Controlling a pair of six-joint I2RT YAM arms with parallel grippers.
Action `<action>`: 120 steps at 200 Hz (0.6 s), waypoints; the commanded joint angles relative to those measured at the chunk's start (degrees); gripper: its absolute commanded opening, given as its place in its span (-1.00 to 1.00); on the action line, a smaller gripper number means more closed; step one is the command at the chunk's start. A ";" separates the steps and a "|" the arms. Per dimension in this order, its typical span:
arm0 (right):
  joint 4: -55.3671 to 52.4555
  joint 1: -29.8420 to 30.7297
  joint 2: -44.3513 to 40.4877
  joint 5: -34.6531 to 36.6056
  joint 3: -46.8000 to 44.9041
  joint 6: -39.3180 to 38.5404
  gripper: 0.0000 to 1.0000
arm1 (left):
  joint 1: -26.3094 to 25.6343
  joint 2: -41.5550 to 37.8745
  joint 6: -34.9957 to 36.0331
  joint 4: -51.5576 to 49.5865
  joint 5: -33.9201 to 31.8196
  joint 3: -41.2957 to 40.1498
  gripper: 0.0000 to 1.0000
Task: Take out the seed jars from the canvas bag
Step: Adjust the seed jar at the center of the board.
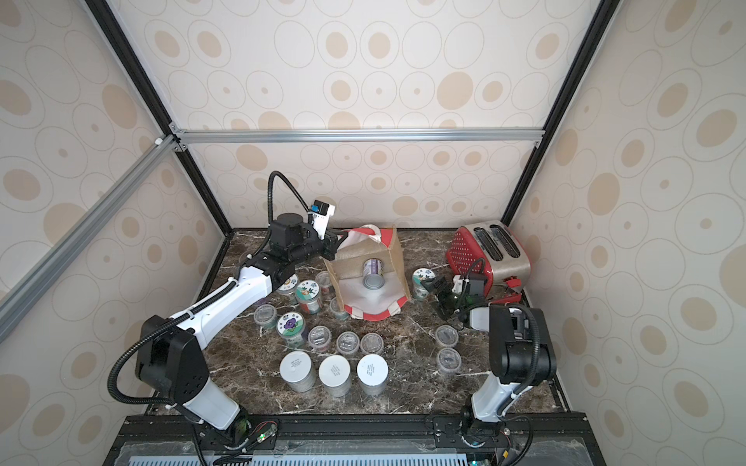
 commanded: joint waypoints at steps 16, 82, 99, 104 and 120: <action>-20.54 0.03 -9.98 3.08 6.78 -14.40 1.00 | -0.49 -0.11 -0.24 -0.89 -1.55 3.08 -1.00; -41.35 16.62 -27.90 17.32 18.02 -30.32 0.92 | -4.48 1.51 0.14 -6.04 -9.23 8.12 -1.00; -41.94 24.65 -29.91 21.83 19.39 -31.54 0.85 | -5.37 1.76 -0.76 -6.94 -10.67 8.91 -1.00; -41.92 26.85 -29.94 23.37 19.74 -31.75 0.83 | -5.59 1.86 -1.04 -7.24 -11.13 9.13 -1.00; -42.29 32.82 -28.40 27.99 21.25 -32.46 0.78 | -6.23 2.13 -1.98 -8.06 -11.91 9.70 -1.00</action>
